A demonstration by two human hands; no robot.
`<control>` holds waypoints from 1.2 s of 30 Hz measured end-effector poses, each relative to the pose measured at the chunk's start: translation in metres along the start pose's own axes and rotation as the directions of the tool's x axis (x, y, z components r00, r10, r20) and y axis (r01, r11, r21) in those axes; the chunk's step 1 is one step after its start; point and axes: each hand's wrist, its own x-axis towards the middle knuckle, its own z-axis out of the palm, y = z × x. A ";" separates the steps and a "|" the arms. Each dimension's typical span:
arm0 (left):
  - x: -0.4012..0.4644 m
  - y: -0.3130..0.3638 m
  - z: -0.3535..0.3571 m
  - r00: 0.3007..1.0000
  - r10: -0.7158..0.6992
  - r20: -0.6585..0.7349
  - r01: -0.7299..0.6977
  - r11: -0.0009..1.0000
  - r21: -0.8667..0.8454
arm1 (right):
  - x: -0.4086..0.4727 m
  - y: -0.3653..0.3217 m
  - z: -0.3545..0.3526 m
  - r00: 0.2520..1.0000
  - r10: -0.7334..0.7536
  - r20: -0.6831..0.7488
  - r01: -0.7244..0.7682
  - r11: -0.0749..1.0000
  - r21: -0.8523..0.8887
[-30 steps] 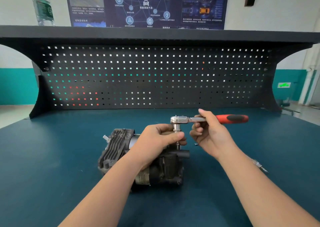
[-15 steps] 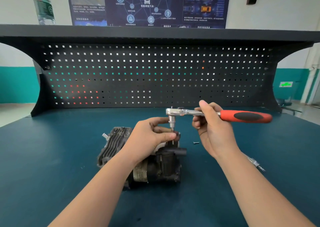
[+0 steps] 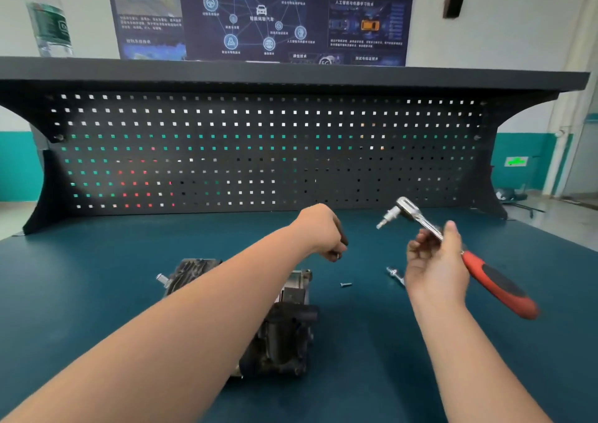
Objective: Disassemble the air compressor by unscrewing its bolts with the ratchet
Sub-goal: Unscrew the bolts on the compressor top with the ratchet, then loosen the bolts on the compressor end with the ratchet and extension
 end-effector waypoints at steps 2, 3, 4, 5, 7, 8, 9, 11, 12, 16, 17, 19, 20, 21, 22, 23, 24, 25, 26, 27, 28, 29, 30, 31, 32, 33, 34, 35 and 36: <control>0.028 0.003 0.016 0.997 -0.070 0.044 0.063 0.988 0.139 | 0.012 -0.002 -0.010 0.995 -0.093 -0.036 0.086 0.986 -0.144; 0.040 0.001 0.026 0.992 -0.111 0.060 0.098 0.977 0.189 | 0.015 0.000 -0.014 0.994 -0.099 -0.049 0.086 0.973 -0.213; 0.050 -0.001 0.036 0.989 -0.135 0.064 0.117 0.967 0.226 | 0.018 0.003 -0.019 0.995 -0.076 -0.065 0.056 0.964 -0.258; 0.058 -0.001 0.044 0.987 -0.146 0.067 0.124 0.959 0.256 | 0.021 0.007 -0.024 0.996 -0.033 -0.082 0.010 0.962 -0.273; 0.073 -0.002 0.059 0.983 -0.157 0.095 0.124 0.949 0.289 | 0.026 0.016 -0.031 0.992 0.064 -0.107 -0.090 0.962 -0.259; 0.080 -0.003 0.065 0.980 -0.168 0.103 0.127 0.938 0.324 | 0.029 0.019 -0.034 0.988 0.098 -0.119 -0.126 0.958 -0.258; 0.086 -0.006 0.070 0.977 -0.184 0.111 0.130 0.917 0.376 | 0.031 0.023 -0.035 0.984 0.117 -0.131 -0.149 0.952 -0.267; 0.099 -0.012 0.076 0.974 -0.202 0.104 0.129 0.869 0.477 | 0.033 0.026 -0.035 0.981 0.125 -0.147 -0.164 0.942 -0.294; 0.104 -0.013 0.077 0.976 -0.194 0.102 0.115 0.848 0.517 | 0.034 0.027 -0.035 0.980 0.124 -0.155 -0.167 0.938 -0.305; 0.112 -0.018 0.078 0.977 -0.141 0.158 -0.003 0.736 0.677 | 0.035 0.030 -0.034 0.964 0.146 -0.221 -0.208 0.935 -0.289; 0.111 -0.017 0.077 0.971 -0.149 0.189 -0.034 0.692 0.721 | 0.035 0.031 -0.034 0.955 0.161 -0.249 -0.228 0.935 -0.272; 0.105 -0.013 0.073 0.960 -0.164 0.227 -0.069 0.647 0.759 | 0.033 0.032 -0.034 0.937 0.194 -0.289 -0.266 0.935 -0.234; 0.100 -0.009 0.069 0.962 -0.152 0.228 -0.079 0.643 0.761 | 0.033 0.033 -0.034 0.932 0.209 -0.296 -0.278 0.937 -0.214; 0.093 -0.006 0.064 0.967 -0.126 0.222 -0.086 0.657 0.749 | 0.031 0.035 -0.033 0.927 0.226 -0.298 -0.291 0.937 -0.192; 0.086 -0.002 0.057 0.973 -0.097 0.211 -0.088 0.686 0.722 | 0.029 0.036 -0.032 0.921 0.248 -0.302 -0.307 0.936 -0.169; 0.078 0.001 0.049 0.979 -0.066 0.192 -0.087 0.719 0.690 | 0.025 0.038 -0.031 0.912 0.274 -0.305 -0.329 0.933 -0.145; 0.067 0.005 0.040 0.985 -0.034 0.167 -0.084 0.754 0.651 | 0.021 0.041 -0.031 0.902 0.305 -0.307 -0.355 0.927 -0.123; 0.055 0.007 0.030 0.990 0.006 0.138 -0.089 0.789 0.608 | 0.016 0.043 -0.030 0.890 0.335 -0.310 -0.382 0.919 -0.102; 0.042 0.008 0.020 0.993 0.046 0.111 -0.101 0.821 0.562 | 0.012 0.045 -0.029 0.878 0.360 -0.315 -0.402 0.912 -0.079; 0.028 0.007 0.011 0.993 0.077 0.085 -0.111 0.846 0.522 | 0.009 0.047 -0.029 0.870 0.378 -0.317 -0.414 0.909 -0.050; 0.014 0.005 0.001 0.993 0.098 0.062 -0.116 0.869 0.480 | 0.006 0.049 -0.029 0.865 0.394 -0.312 -0.420 0.907 -0.017; -0.001 0.001 -0.007 0.993 0.107 0.044 -0.116 0.897 0.426 | 0.004 0.049 -0.028 0.860 0.415 -0.298 -0.431 0.902 0.011; -0.017 -0.005 -0.016 0.993 0.110 0.031 -0.114 0.926 0.359 | 0.001 0.050 -0.026 0.853 0.442 -0.276 -0.451 0.892 0.034; -0.032 -0.012 -0.023 0.993 0.116 0.019 -0.117 0.947 0.299 | -0.002 0.051 -0.025 0.846 0.470 -0.251 -0.472 0.880 0.055; -0.048 -0.019 -0.030 0.992 0.128 0.006 -0.125 0.958 0.260 | -0.004 0.052 -0.024 0.840 0.496 -0.220 -0.492 0.867 0.077; -0.064 -0.026 -0.036 0.989 0.145 -0.010 -0.139 0.961 0.237 | -0.006 0.053 -0.023 0.832 0.521 -0.188 -0.511 0.853 0.102; -0.080 -0.034 -0.040 0.986 0.164 -0.026 -0.155 0.963 0.221 | -0.007 0.053 -0.023 0.822 0.547 -0.159 -0.531 0.837 0.134; -0.095 -0.040 -0.042 0.983 0.179 -0.039 -0.167 0.965 0.201 | -0.009 0.053 -0.024 0.810 0.570 -0.140 -0.547 0.819 0.172; -0.110 -0.046 -0.043 0.981 0.188 -0.044 -0.178 0.970 0.167 | -0.010 0.052 -0.025 0.800 0.586 -0.131 -0.557 0.805 0.202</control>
